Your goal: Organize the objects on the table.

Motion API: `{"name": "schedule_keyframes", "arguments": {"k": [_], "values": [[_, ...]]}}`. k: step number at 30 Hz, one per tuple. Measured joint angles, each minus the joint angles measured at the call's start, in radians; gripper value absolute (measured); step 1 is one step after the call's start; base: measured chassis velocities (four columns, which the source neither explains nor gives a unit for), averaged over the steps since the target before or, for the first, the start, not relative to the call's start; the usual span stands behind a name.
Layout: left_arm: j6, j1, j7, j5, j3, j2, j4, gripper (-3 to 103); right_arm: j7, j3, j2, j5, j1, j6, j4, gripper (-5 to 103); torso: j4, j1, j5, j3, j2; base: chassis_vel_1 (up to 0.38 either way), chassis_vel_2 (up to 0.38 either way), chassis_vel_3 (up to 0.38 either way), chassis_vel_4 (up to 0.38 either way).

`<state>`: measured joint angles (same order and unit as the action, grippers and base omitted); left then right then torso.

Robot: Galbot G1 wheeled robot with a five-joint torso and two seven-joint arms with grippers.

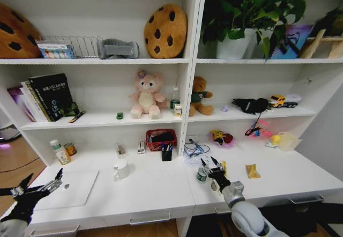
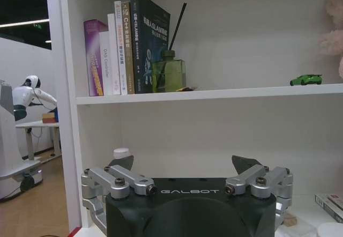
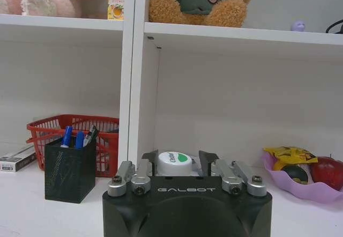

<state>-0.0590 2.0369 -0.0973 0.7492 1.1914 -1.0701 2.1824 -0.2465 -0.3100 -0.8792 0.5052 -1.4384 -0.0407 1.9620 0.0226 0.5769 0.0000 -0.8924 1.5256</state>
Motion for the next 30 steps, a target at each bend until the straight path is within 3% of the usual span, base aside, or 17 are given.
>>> {"name": "schedule_keyframes", "arguments": {"k": [3, 6, 8, 11, 15, 19, 24, 30], "values": [[0.000, 0.000, 0.000, 0.000, 0.000, 0.000, 0.000, 100, 0.000, -0.003, -0.001, -0.003, -0.009, -0.001, 0.008, 37, -0.0001, 0.000, 0.0001, 0.000, 0.000, 0.000, 0.000, 0.000, 0.000], [0.000, 0.000, 0.000, 0.000, 0.000, 0.000, 0.000, 100, -0.001, -0.014, -0.003, -0.014, -0.035, -0.003, 0.034, 28, 0.0000, 0.000, 0.0001, 0.000, 0.000, 0.000, 0.000, 0.000, 0.000], [0.000, 0.000, 0.000, 0.000, 0.000, 0.000, 0.000, 100, -0.002, -0.022, -0.005, -0.022, -0.054, -0.005, 0.049, 28, -0.0001, 0.000, 0.0001, 0.000, 0.000, 0.000, 0.000, 0.000, 0.000], [0.000, 0.000, 0.000, 0.000, 0.000, 0.000, 0.000, 100, -0.032, -0.109, -0.051, -0.095, -0.249, -0.029, 0.167, 28, 0.0002, 0.000, 0.0000, 0.000, 0.000, 0.000, 0.000, 0.000, 0.000], [0.000, 0.000, 0.000, 0.000, 0.000, 0.000, 0.000, 100, -0.083, -0.198, -0.099, -0.126, -0.418, -0.034, 0.294, 28, 0.0001, 0.000, -0.0001, 0.000, 0.000, 0.000, 0.000, 0.000, 0.000], [0.000, 0.000, 0.000, 0.000, 0.000, 0.000, 0.000, 100, -0.111, -0.212, -0.143, -0.146, -0.514, -0.027, 0.360, 28, -0.0001, 0.000, 0.0001, 0.000, 0.000, 0.000, 0.000, 0.000, 0.000], [0.000, 0.000, 0.000, 0.000, 0.000, 0.000, 0.000, 100, -0.139, -0.202, -0.278, -0.272, -0.683, -0.051, 0.428, 28, 0.0002, 0.000, -0.0003, 0.000, 0.000, 0.000, 0.000, 0.000, 0.000], [0.000, 0.000, 0.000, 0.000, 0.000, 0.000, 0.000, 100, -0.150, -0.184, -0.348, -0.337, -0.728, -0.099, 0.338, 28, 0.0001, 0.000, 0.0000, 0.000, 0.000, 0.000, 0.000, 0.000, 0.000]]}}
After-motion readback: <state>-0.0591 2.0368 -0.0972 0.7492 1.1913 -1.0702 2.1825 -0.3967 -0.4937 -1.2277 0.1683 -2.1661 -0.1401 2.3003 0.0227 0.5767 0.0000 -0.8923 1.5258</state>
